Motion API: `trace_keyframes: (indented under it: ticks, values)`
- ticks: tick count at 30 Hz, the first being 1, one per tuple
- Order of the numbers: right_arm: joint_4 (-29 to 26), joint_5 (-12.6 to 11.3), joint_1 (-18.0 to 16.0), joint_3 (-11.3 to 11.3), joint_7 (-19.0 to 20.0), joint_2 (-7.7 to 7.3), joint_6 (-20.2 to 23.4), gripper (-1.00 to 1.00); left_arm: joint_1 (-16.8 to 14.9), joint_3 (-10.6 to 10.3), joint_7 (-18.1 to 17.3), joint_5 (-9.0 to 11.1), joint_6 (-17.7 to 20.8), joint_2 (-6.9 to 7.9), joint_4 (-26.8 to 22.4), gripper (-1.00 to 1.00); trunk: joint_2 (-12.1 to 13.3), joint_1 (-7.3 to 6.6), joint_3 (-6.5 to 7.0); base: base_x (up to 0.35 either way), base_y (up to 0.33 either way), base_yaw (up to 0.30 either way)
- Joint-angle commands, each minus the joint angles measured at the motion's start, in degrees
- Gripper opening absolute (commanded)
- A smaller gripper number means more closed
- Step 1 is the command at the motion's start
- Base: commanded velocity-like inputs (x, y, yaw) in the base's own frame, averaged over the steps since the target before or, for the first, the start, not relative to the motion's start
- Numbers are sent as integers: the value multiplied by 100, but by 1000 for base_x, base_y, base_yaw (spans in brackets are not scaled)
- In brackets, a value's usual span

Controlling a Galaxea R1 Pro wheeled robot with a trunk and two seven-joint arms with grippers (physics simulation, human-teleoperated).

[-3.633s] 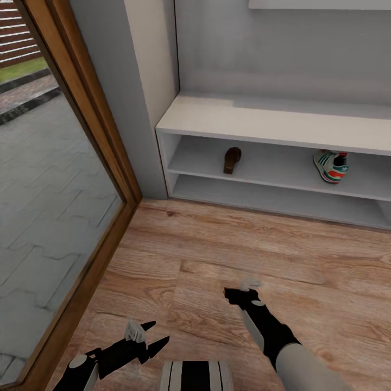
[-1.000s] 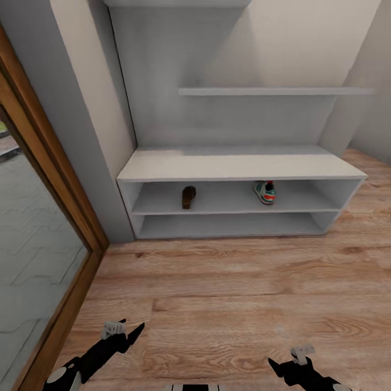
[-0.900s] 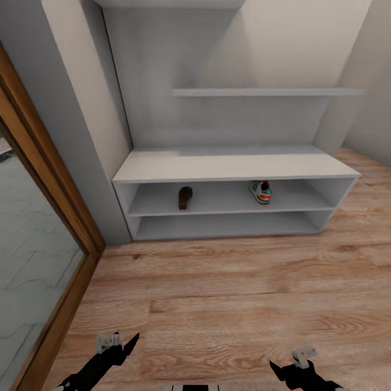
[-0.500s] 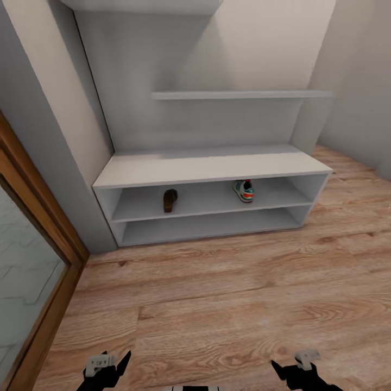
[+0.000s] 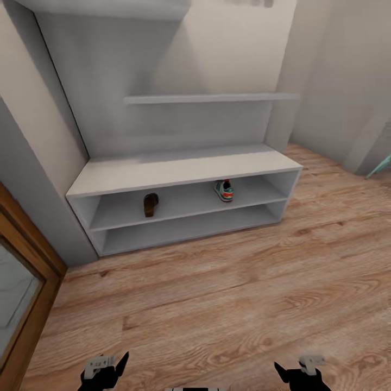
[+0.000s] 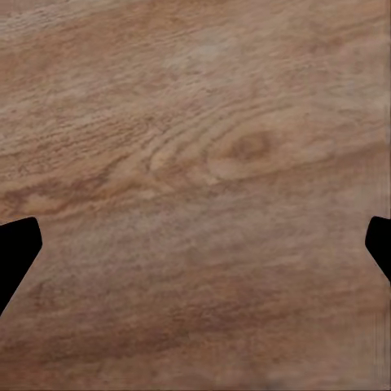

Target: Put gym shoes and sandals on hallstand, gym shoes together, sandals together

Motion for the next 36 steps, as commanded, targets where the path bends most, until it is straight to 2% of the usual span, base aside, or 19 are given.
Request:
trace_keyframes:
  ticks: [1,5,9,16,24,36]
  values:
    - [14,-60,3,47,9,-1,-78,100,-5,39,41,-55,-31,-12,4,100,-2,-1,2,0,0,-201]
    - [80,-64,62,50,-156,14,-440,100,-5,19,394,-82,-36,-36,9,100,-2,-1,25,0,0,-220]
    - [114,-62,86,54,-233,28,-615,100,-5,14,486,-187,-41,-41,16,100,-2,-1,48,0,0,-242]
    - [137,-54,108,56,-267,41,-692,100,-5,9,512,-349,-54,-38,72,100,-2,-1,85,0,0,-256]
    - [140,-52,131,56,-270,52,-699,100,-5,7,514,-360,-56,-35,90,100,-2,-1,108,14,0,-280]
    - [131,-52,133,56,-271,54,-700,100,-5,2,514,-372,-56,-38,98,100,-2,-1,111,283,-37,-295]
